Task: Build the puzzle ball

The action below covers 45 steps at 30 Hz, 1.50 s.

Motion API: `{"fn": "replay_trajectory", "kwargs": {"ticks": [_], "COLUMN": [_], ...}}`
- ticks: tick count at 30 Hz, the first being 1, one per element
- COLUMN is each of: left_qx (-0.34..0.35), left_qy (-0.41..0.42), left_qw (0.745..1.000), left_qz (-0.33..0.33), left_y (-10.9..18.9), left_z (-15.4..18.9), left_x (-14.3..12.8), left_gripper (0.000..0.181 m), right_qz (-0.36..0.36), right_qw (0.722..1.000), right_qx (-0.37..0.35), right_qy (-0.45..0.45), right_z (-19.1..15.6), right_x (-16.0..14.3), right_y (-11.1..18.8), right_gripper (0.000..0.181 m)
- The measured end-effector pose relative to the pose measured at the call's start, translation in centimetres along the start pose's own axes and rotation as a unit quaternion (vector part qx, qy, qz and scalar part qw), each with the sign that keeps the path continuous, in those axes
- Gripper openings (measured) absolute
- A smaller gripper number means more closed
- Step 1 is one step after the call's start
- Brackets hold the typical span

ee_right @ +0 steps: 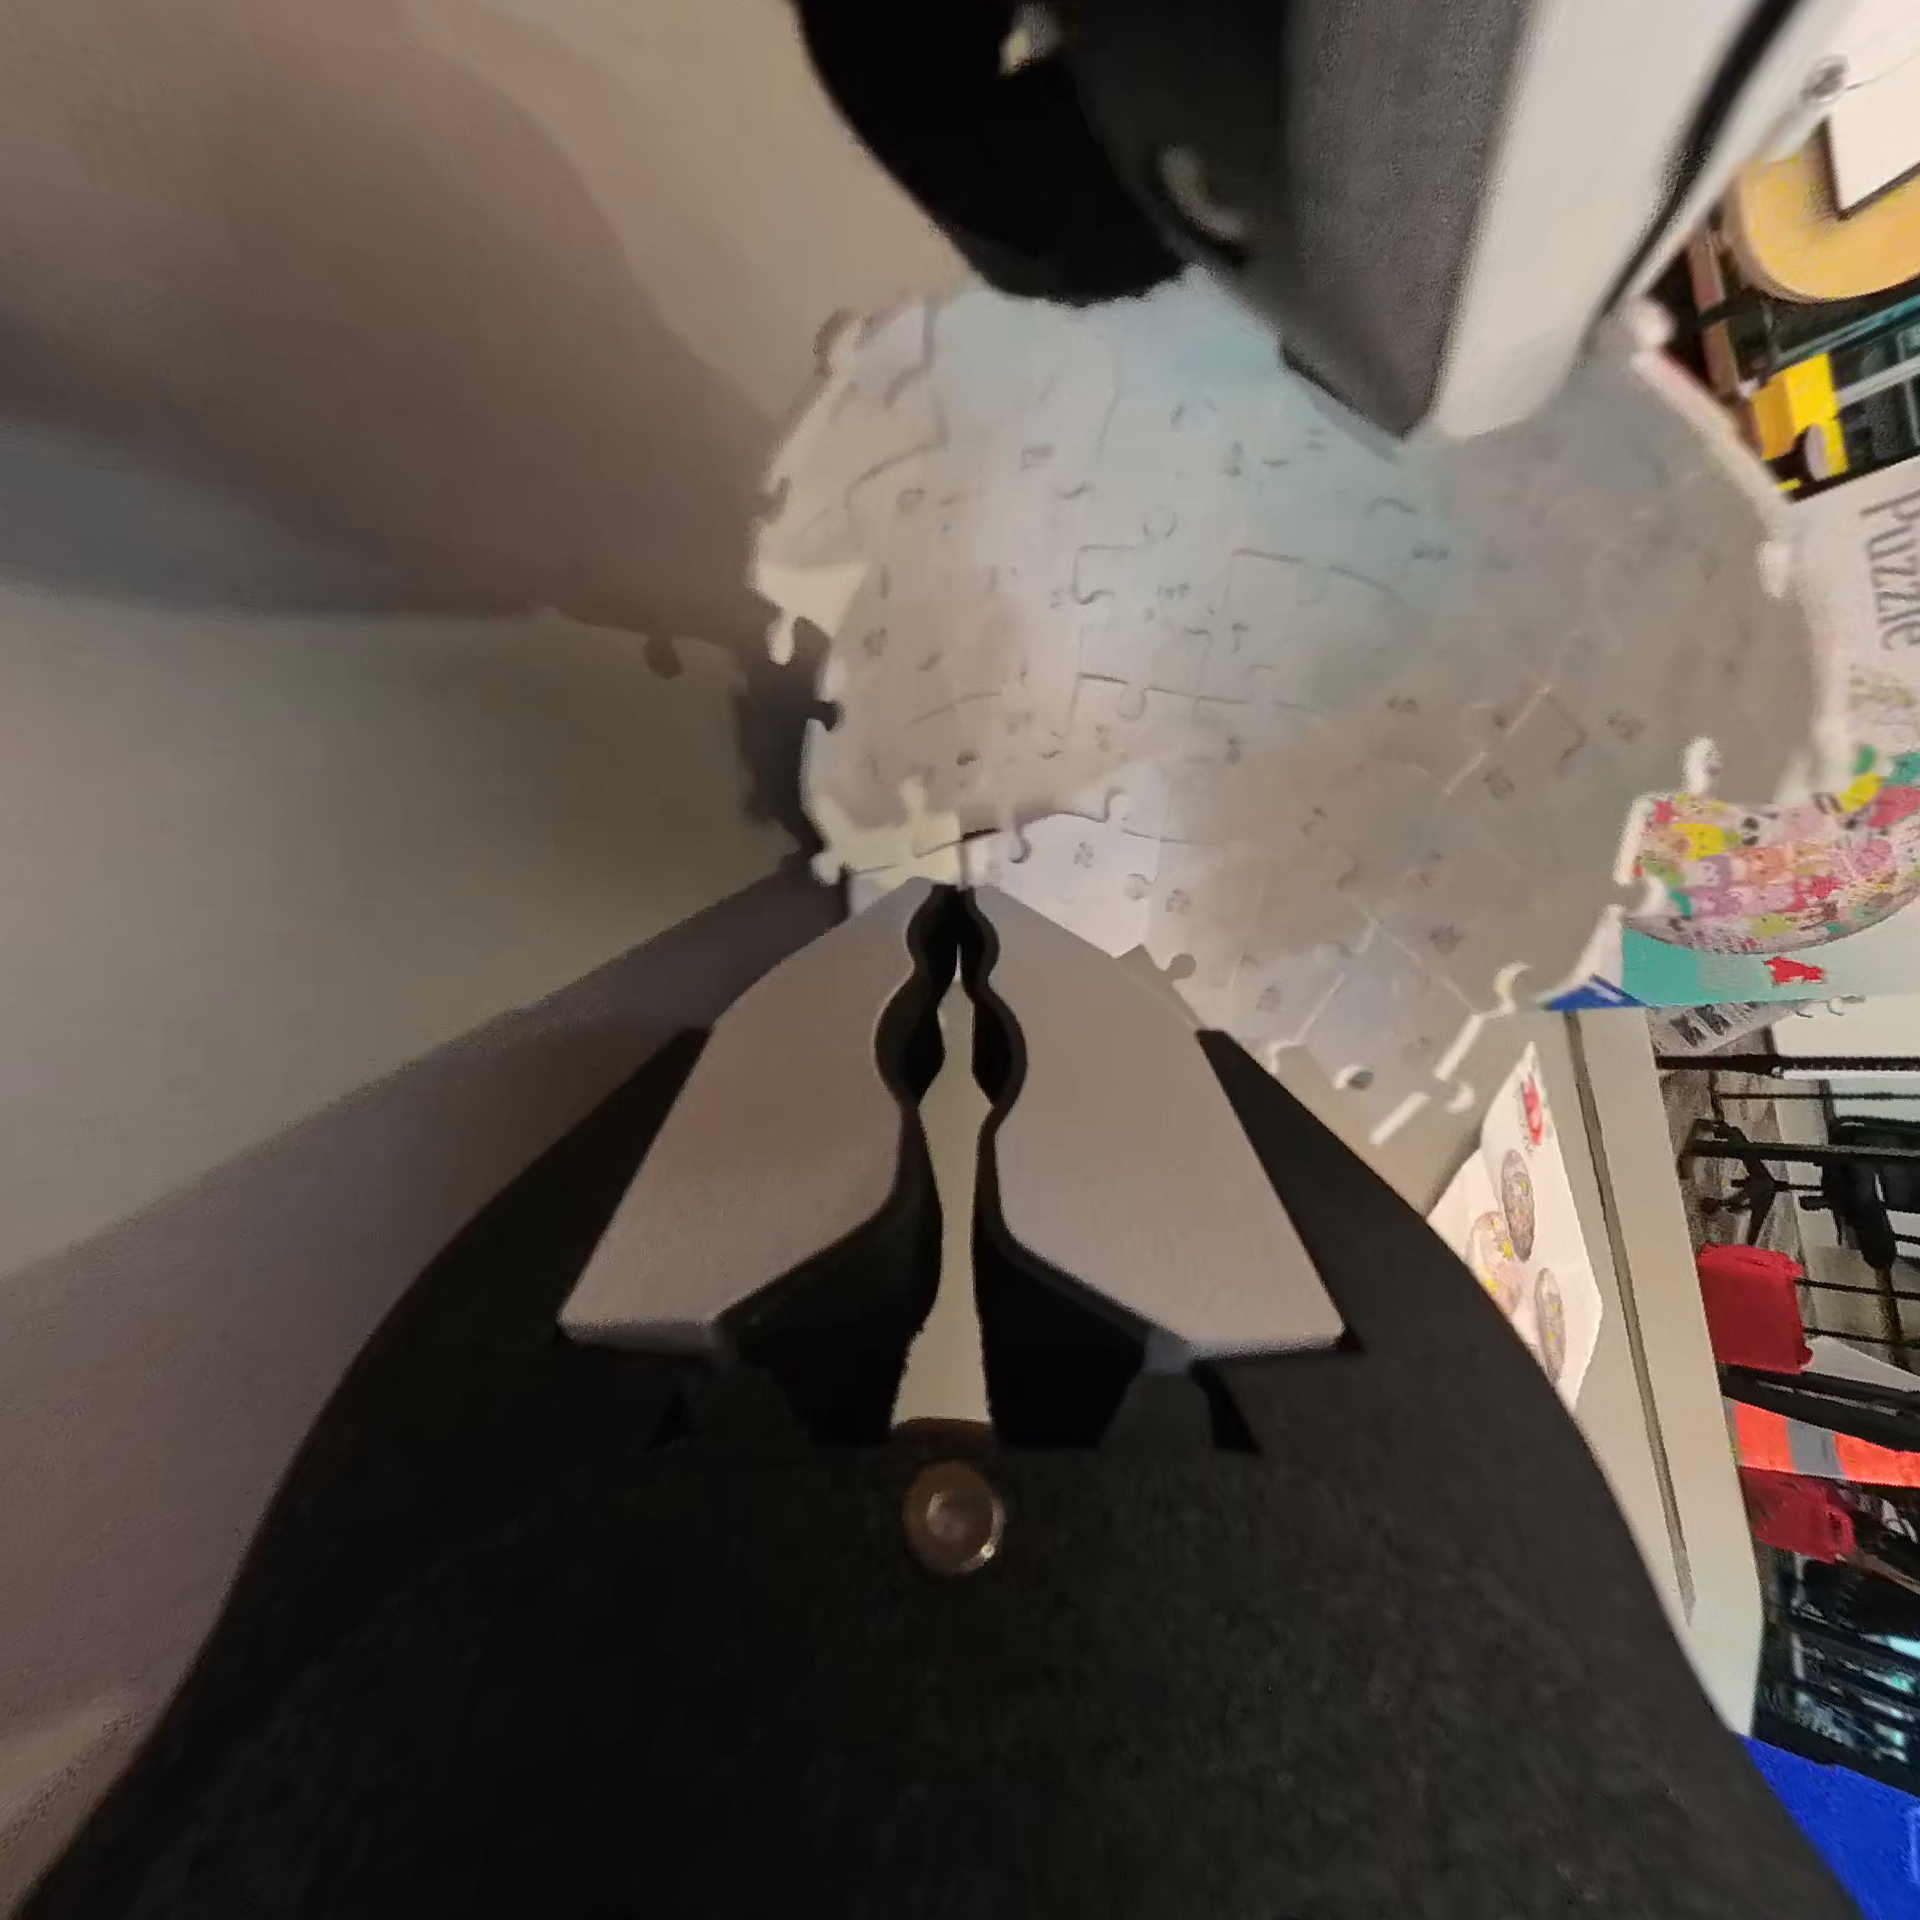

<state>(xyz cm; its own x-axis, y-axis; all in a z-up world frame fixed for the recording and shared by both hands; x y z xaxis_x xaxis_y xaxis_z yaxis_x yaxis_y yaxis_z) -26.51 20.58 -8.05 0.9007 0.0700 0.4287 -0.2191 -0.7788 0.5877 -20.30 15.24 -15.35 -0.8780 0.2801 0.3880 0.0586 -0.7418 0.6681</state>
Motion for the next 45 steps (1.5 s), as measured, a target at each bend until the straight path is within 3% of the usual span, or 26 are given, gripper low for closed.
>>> {"fn": "replay_trajectory", "kwargs": {"ticks": [15, 24, 30, 33, 42, 45], "left_qx": [-0.020, -0.015, -0.029, -0.041, -0.044, -0.061], "left_qy": [0.036, 0.034, 0.040, 0.048, 0.044, 0.052], "left_qw": [0.999, 0.999, 0.999, 0.998, 0.998, 0.997], "left_qz": [-0.001, 0.005, 0.016, 0.018, 0.008, 0.003], "left_y": [-0.3, -0.4, -0.6, -0.8, -1.5, -1.7], "left_z": [-0.2, -0.2, -0.3, -0.4, -0.6, -0.7], "left_x": [-0.5, -0.4, -0.5, -0.5, -0.8, -1.0], "left_gripper": [0.002, 0.002, 0.002, 0.002, 0.002, 0.002], "right_qz": [-0.039, 0.057, 0.032, 0.028, 0.035, 0.053], "right_qw": [0.998, 0.995, 0.998, 0.996, 0.999, 0.997], "right_qx": [0.044, 0.064, 0.055, 0.084, 0.036, 0.049], "right_qy": [0.000, -0.059, -0.004, -0.015, -0.005, -0.030], "right_z": [0.4, 2.0, 1.2, 1.4, 1.8, 2.6], "right_x": [0.6, 0.4, 0.2, 0.1, 0.1, -0.3], "right_y": [-1.7, -1.2, -2.3, -2.5, -2.2, -1.2], "right_gripper": [0.000, 0.000, 0.000, 0.001, 0.000, 0.000]}}
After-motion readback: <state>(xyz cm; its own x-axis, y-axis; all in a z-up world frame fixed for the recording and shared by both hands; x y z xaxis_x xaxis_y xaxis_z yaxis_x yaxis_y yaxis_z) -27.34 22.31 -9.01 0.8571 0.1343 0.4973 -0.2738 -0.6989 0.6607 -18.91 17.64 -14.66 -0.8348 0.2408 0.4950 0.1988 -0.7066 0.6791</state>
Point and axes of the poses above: each gripper's, where its closed fingertips meet, y back along the fingers, x out of its top, z = x × y across the jaws, the point moved 5 cm from there along y, back along the fingers, and after that the axes turned 12 degrees about -z, right-handed, at the moved point
